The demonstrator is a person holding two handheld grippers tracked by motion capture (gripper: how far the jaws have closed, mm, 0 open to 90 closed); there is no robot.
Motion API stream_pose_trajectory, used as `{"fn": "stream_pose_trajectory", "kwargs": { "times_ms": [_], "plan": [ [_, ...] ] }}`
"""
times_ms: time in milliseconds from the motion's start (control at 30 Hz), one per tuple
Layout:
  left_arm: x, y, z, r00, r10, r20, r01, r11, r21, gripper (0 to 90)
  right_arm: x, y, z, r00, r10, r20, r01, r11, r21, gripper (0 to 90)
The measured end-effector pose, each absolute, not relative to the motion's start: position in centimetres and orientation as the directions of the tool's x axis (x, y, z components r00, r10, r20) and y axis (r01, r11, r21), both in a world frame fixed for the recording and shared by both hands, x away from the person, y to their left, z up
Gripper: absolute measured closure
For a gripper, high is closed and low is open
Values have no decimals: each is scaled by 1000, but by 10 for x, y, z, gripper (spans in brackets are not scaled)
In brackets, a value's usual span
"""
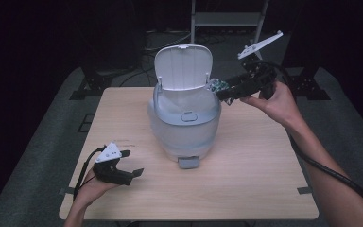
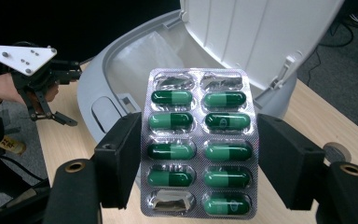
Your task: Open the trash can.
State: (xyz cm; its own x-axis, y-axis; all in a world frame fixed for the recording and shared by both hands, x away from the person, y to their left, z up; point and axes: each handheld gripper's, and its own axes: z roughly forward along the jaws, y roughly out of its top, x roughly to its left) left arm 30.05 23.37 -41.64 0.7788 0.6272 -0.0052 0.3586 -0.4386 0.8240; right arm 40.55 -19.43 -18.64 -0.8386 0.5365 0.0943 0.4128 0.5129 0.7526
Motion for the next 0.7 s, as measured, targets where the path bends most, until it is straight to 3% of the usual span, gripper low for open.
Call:
{"fn": "stream_pose_trajectory", "kwargs": {
  "times_ms": [700],
  "plan": [
    [301,236,-417,778,628,-9,362,-436,824,124,420,-161,-182,-866,492,89,387,547,742,324]
  ]
}}
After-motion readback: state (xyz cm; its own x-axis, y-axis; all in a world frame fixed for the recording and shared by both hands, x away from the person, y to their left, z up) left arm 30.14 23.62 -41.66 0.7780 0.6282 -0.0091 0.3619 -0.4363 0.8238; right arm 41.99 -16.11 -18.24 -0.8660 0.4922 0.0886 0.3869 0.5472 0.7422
